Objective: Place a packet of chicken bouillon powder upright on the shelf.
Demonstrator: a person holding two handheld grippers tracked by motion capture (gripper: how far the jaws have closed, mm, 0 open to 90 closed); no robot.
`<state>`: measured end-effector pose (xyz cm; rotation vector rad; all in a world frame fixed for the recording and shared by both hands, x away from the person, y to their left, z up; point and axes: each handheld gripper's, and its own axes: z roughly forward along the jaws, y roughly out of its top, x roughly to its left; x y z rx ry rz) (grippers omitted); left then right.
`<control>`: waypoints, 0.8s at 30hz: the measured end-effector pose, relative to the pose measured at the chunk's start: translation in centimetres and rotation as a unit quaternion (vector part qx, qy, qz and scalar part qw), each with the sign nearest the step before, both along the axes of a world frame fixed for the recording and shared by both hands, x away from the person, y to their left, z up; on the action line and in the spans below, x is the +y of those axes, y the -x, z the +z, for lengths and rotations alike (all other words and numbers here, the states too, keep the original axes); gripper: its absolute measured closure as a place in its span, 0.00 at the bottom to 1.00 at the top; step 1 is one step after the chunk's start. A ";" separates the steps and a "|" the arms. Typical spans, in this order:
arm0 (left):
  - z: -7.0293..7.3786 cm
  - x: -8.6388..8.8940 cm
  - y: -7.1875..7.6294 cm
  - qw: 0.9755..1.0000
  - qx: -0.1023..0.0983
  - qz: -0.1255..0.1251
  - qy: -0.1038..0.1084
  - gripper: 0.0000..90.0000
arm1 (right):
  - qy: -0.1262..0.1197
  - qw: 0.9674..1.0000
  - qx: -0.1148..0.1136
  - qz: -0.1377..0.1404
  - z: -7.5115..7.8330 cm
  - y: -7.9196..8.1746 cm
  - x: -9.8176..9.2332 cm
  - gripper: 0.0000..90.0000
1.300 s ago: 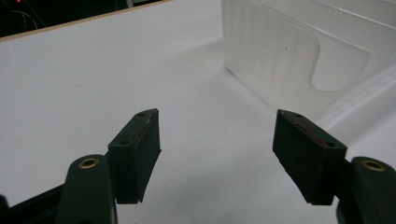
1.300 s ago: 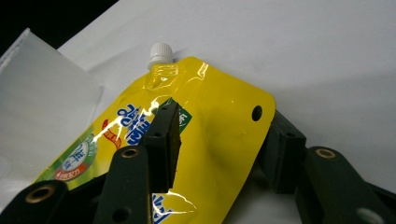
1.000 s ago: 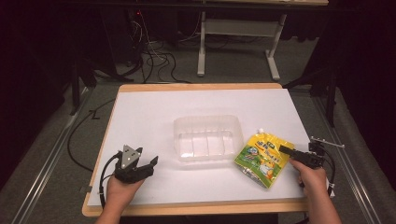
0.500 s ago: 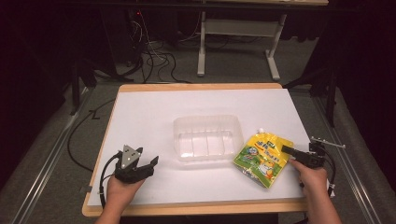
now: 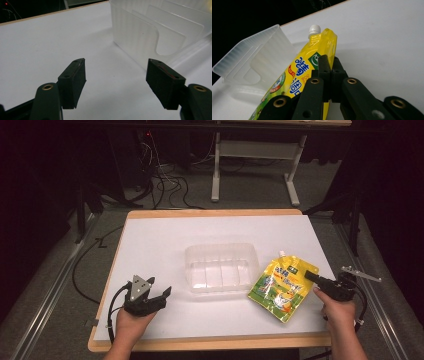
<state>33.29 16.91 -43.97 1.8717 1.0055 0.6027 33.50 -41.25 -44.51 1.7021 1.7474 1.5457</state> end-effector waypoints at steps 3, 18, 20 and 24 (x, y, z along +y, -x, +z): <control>0.1 -0.1 0.0 1.000 -0.004 -0.008 -0.002 0.36 | 0.004 1.000 -0.014 -0.004 0.6 0.6 0.4 1.00; 0.3 0.2 -0.3 1.000 -0.006 -0.012 0.011 0.36 | 0.027 0.994 -0.101 0.012 5.0 3.4 2.6 1.00; 0.2 0.1 -0.3 1.000 -0.005 -0.014 0.007 0.36 | 0.031 0.992 -0.121 0.012 5.9 3.7 2.7 1.00; 0.2 0.0 -0.3 1.000 -0.005 -0.013 0.006 0.36 | 0.035 0.990 -0.140 0.009 6.7 3.9 2.7 1.00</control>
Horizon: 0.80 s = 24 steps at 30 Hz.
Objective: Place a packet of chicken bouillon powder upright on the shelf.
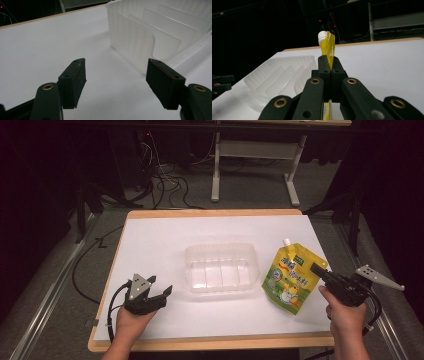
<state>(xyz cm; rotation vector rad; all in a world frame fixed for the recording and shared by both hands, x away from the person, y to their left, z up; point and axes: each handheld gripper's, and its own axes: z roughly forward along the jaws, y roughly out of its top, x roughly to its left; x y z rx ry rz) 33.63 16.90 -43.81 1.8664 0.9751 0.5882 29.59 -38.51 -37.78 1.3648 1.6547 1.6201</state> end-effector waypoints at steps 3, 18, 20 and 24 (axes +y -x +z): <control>0.0 0.0 0.0 1.000 0.000 0.001 -0.001 0.36 | 0.008 1.000 -0.012 -0.005 0.4 0.0 0.0 1.00; -0.1 -0.1 0.1 1.000 -0.001 -0.001 -0.005 0.37 | 0.050 0.994 -0.064 -0.078 1.2 -0.8 0.0 1.00; -0.1 -0.1 0.1 1.000 0.000 -0.001 -0.005 0.37 | 0.057 0.994 -0.055 -0.079 0.5 -1.1 0.1 1.00; -0.1 -0.1 0.1 1.000 0.000 -0.001 -0.005 0.37 | 0.056 0.994 -0.060 -0.078 0.3 -0.8 0.0 1.00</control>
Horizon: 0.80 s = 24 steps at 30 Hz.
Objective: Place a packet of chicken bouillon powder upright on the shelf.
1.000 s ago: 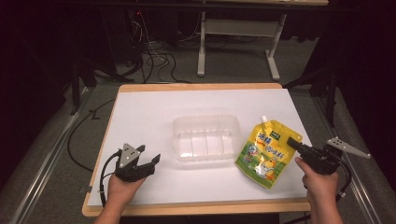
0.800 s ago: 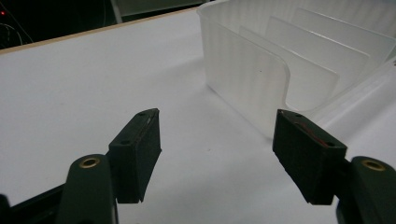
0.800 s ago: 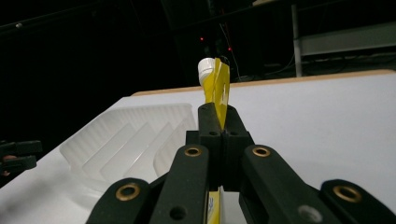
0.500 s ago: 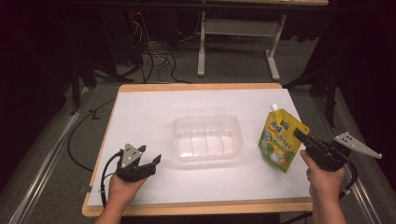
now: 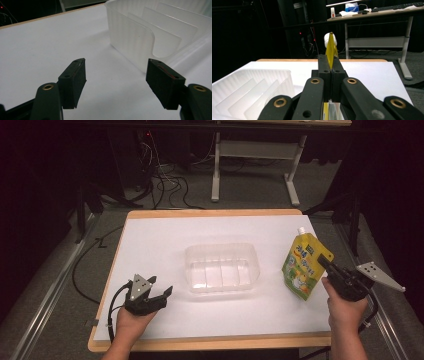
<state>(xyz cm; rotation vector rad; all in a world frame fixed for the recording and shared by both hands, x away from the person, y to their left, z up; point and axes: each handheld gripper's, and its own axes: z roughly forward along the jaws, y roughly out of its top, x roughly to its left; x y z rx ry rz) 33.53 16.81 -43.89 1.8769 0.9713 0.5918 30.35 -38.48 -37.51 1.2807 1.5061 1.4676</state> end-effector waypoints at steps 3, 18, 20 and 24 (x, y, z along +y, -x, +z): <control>0.1 0.0 0.0 1.000 -0.002 -0.001 0.000 0.37 | 0.005 1.000 -0.003 0.002 -0.2 0.5 0.3 1.00; 0.1 -0.7 -0.5 1.000 -0.004 -0.012 0.003 0.36 | 0.035 0.999 -0.002 0.003 -0.9 2.5 1.3 0.98; 0.1 -0.8 -0.5 1.000 -0.003 -0.015 0.001 0.36 | 0.035 0.999 -0.002 0.003 -0.9 2.6 1.3 0.98; 0.1 -1.2 -0.5 1.000 -0.004 -0.018 0.000 0.36 | 0.038 0.999 0.004 0.001 -1.2 2.7 1.1 0.93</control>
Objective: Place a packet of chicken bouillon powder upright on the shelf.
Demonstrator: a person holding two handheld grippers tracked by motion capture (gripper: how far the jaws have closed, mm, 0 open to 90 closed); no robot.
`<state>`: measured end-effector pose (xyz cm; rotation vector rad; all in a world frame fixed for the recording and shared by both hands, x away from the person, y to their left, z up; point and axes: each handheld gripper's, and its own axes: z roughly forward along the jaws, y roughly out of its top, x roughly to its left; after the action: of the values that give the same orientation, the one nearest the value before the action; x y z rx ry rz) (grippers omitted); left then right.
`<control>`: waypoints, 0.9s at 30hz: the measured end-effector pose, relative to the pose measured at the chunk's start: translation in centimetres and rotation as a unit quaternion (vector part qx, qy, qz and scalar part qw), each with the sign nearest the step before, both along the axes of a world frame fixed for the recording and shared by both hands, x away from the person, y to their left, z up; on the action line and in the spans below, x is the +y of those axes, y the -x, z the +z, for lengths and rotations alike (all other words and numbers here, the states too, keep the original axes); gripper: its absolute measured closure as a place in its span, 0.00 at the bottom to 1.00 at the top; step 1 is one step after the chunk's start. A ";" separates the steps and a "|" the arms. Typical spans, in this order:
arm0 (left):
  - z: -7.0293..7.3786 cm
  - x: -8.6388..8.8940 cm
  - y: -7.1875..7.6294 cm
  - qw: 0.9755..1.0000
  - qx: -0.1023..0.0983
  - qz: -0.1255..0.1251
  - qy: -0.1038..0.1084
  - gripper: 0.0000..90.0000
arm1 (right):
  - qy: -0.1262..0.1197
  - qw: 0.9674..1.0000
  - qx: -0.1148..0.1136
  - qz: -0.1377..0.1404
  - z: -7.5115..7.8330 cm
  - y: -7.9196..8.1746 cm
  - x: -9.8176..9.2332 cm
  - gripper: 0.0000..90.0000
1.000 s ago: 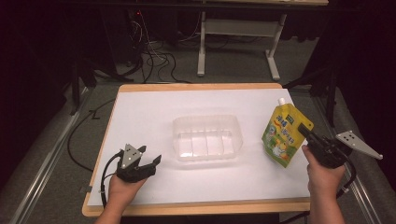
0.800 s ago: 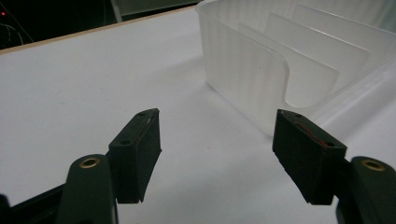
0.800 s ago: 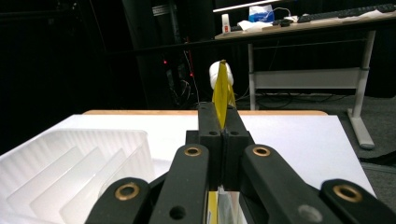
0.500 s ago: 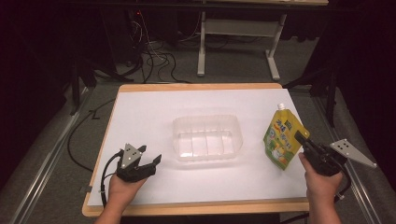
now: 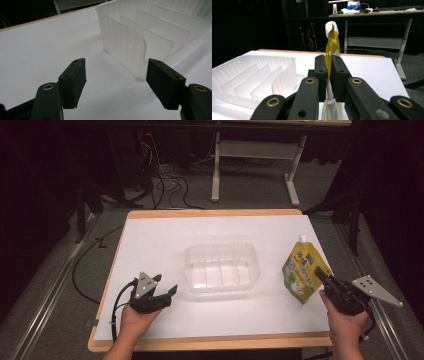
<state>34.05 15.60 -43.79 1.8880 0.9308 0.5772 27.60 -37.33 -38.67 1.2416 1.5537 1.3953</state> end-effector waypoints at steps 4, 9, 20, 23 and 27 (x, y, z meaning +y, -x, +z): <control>0.0 -0.1 0.0 1.000 0.001 -0.001 0.000 0.37 | 0.007 1.000 0.011 -0.002 -0.3 -0.2 0.2 0.85; 0.0 0.0 0.0 1.000 0.000 -0.001 -0.001 0.36 | 0.014 0.999 0.037 -0.007 -0.7 -0.9 0.7 0.72; -0.2 -0.7 0.0 1.000 0.000 -0.012 -0.004 0.37 | 0.022 0.996 0.085 -0.025 -1.4 -2.1 1.4 0.96; -0.3 -1.2 0.0 1.000 0.001 -0.017 -0.006 0.37 | 0.017 0.996 0.083 -0.035 -1.4 -2.1 1.1 1.00; -0.4 -1.6 0.0 1.000 0.002 -0.022 -0.003 0.37 | 0.008 0.996 0.076 -0.039 -1.2 -2.2 0.7 1.00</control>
<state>34.07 13.95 -44.17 1.9108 0.8889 0.5510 29.82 -36.59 -39.83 1.4109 1.5973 1.2617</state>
